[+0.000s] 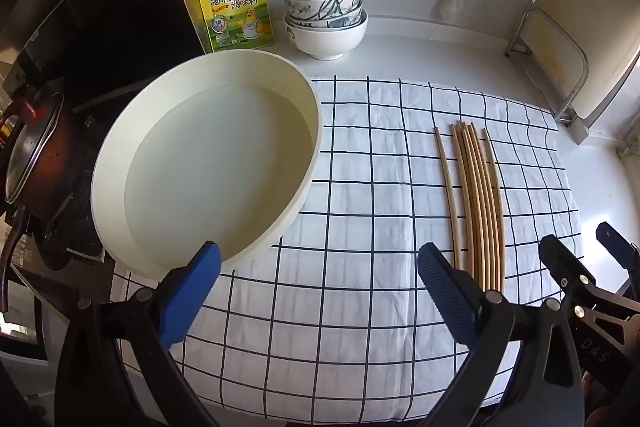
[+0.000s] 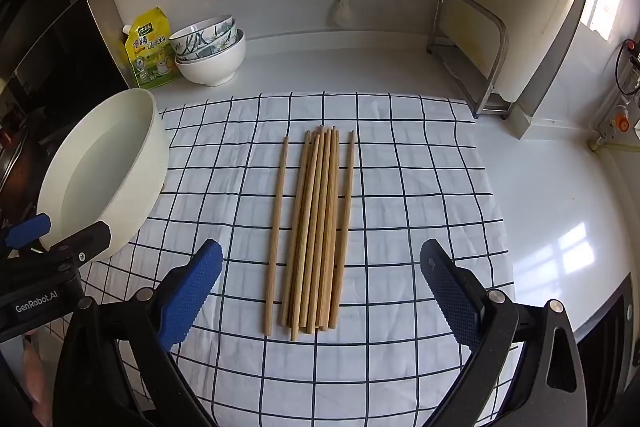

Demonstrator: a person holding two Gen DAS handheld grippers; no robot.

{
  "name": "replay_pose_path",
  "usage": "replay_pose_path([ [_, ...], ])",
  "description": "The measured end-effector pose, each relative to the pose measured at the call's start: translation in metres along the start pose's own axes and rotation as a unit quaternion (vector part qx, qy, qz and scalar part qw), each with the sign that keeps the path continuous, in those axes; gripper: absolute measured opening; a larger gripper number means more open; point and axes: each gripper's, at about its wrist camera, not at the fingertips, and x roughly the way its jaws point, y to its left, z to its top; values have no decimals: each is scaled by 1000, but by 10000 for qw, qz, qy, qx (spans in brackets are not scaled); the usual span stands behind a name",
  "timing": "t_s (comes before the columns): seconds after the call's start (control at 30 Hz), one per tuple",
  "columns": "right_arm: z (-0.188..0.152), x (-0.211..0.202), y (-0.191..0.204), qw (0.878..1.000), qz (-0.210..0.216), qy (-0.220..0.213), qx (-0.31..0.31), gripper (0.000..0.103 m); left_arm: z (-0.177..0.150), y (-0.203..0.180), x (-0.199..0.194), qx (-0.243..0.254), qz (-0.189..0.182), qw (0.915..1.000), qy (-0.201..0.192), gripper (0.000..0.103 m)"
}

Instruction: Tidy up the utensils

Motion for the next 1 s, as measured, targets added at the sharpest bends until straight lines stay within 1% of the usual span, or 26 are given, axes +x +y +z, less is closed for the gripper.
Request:
replay_pose_path([
  [1.0,2,-3,-1,10000,-21,-23,29,95,4,2,-4,24,12,10000,-51,97],
])
